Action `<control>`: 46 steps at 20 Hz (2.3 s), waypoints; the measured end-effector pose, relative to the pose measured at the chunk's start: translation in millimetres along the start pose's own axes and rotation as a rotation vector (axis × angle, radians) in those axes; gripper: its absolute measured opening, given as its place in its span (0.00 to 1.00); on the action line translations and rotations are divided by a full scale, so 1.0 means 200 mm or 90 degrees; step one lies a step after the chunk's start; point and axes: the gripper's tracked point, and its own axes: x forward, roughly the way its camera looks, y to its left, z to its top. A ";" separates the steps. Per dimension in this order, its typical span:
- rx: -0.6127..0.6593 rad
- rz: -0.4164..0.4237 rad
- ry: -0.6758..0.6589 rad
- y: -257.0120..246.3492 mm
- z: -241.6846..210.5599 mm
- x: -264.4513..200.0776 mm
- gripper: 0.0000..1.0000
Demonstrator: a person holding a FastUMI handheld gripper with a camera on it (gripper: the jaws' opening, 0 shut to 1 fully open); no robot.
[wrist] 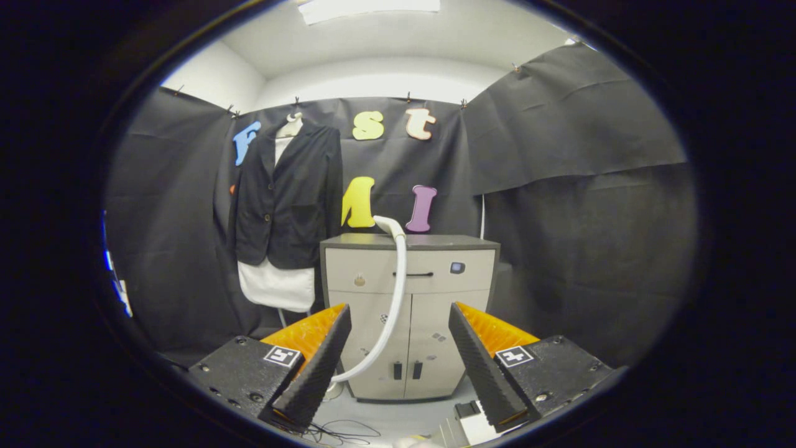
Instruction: Iron the clothes twice with a garment steamer, once on the left side and once on the right side.
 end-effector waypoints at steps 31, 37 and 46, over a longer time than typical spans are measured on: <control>0.005 0.148 0.111 -0.11 0.95 2.16 0.98; 0.046 0.178 0.238 -0.08 0.68 2.40 0.98; 0.107 0.250 0.397 0.00 0.37 2.51 0.80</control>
